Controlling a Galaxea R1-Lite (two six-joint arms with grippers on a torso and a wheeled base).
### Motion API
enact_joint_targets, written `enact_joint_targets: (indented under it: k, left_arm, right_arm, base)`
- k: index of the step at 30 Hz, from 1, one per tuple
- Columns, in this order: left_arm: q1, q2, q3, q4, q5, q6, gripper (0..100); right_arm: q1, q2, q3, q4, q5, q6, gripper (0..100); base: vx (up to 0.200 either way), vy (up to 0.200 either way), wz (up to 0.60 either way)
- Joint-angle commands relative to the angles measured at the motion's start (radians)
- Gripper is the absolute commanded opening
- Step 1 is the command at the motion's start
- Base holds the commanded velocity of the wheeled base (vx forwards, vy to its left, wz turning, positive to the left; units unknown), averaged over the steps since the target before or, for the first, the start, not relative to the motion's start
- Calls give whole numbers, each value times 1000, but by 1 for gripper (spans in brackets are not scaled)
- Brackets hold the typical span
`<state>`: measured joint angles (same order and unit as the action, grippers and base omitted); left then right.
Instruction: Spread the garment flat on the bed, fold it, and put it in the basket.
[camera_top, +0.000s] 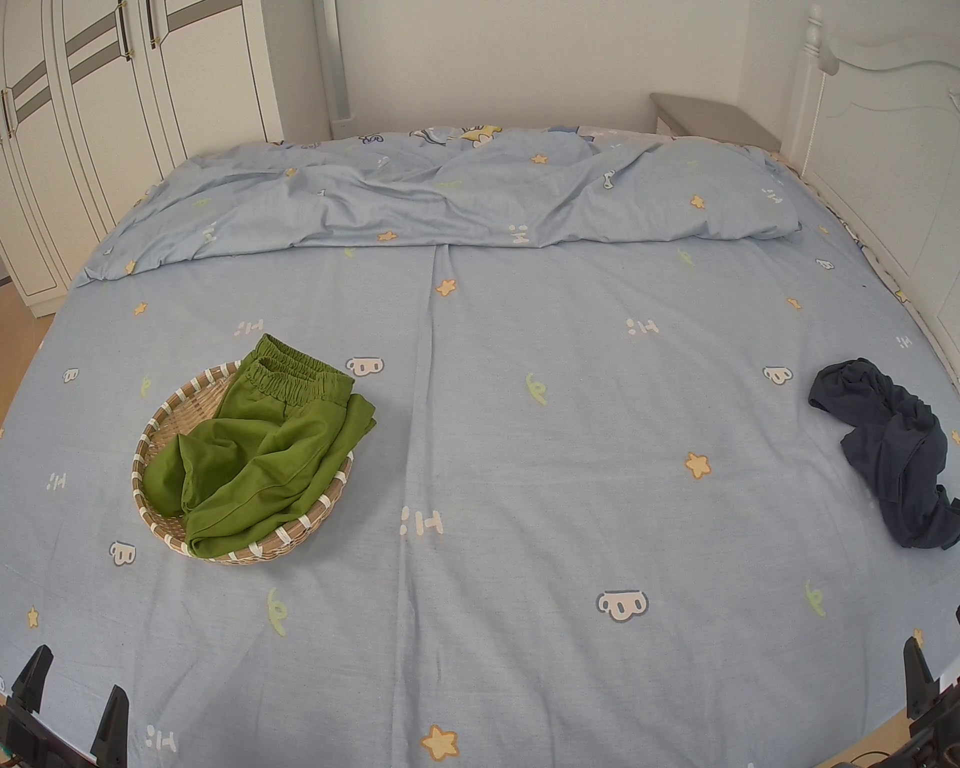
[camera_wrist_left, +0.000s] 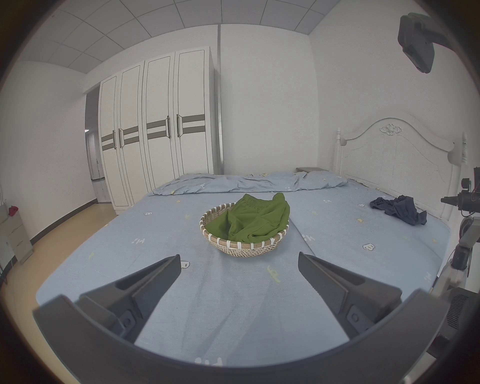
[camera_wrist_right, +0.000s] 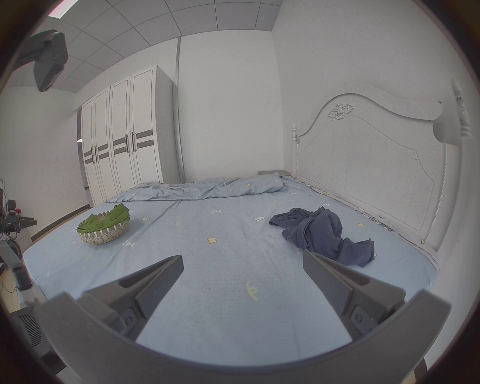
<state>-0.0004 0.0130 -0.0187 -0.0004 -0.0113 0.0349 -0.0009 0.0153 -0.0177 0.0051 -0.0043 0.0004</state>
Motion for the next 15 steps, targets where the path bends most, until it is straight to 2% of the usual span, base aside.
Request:
enact_joint_targets:
  k: [1,15]
  left_arm:
    - [0,-1,19,0,2,-3,100]
    - [-1,-1,19,-1,4,-18,100]
  right_arm:
    - [-1,-15,16,1,1,0,100]
    - [-1,-15,18,-5,0,1,100]
  base:
    - [0,0,0]
    - [0,0,0]
